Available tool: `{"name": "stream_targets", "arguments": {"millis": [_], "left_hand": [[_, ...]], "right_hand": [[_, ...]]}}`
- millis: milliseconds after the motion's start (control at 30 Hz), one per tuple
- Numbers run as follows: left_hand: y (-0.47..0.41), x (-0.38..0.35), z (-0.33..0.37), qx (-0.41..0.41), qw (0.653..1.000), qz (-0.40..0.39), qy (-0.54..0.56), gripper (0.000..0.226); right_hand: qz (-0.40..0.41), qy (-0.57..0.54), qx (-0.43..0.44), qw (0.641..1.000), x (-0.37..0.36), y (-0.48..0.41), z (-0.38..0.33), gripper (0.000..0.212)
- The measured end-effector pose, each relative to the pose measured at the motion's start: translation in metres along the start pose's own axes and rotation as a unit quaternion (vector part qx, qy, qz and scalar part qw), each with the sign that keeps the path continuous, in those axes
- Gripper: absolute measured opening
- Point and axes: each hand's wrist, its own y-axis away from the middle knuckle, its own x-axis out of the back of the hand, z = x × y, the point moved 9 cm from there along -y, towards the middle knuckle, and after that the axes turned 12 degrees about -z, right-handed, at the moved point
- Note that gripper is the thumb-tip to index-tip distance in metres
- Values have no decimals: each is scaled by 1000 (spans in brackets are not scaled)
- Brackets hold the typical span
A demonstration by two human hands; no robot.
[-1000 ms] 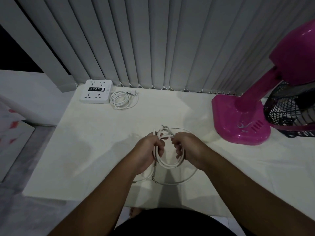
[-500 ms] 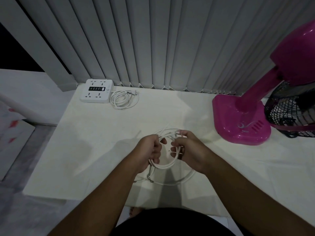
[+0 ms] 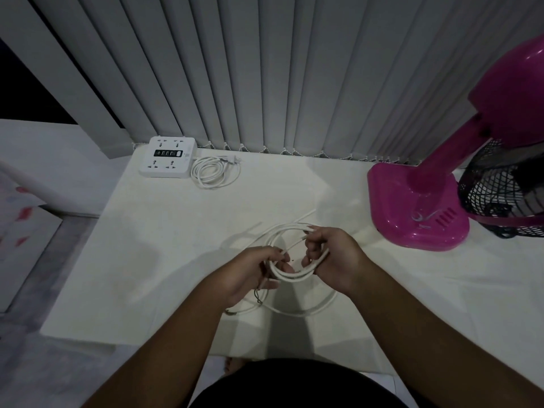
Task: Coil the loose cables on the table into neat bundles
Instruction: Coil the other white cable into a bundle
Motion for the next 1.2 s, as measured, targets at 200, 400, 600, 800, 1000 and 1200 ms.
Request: {"name": "stream_targets", "arguments": {"millis": [200,400,600,800,1000,1200], "left_hand": [[-4,-8,8,-77,968,21,239,31],[-5,-5,8,-88,954,82,274,18],[5,15,11,-28,981,137,132,13],[1,4,12,13,995,87,43,10],[-6,-4,10,-7,996,44,78,11],[-1,12,14,3,992,78,-104,12]], "right_hand": [[17,-27,38,999,3,-2,-1,28],[-16,-23,-18,999,3,-1,19,19],[69,315,82,943,14,8,-22,81],[-20,492,53,869,-13,0,-30,27],[-42,548,-45,834,-11,-2,-17,18],[42,449,-48,891,9,-5,-14,14]]}}
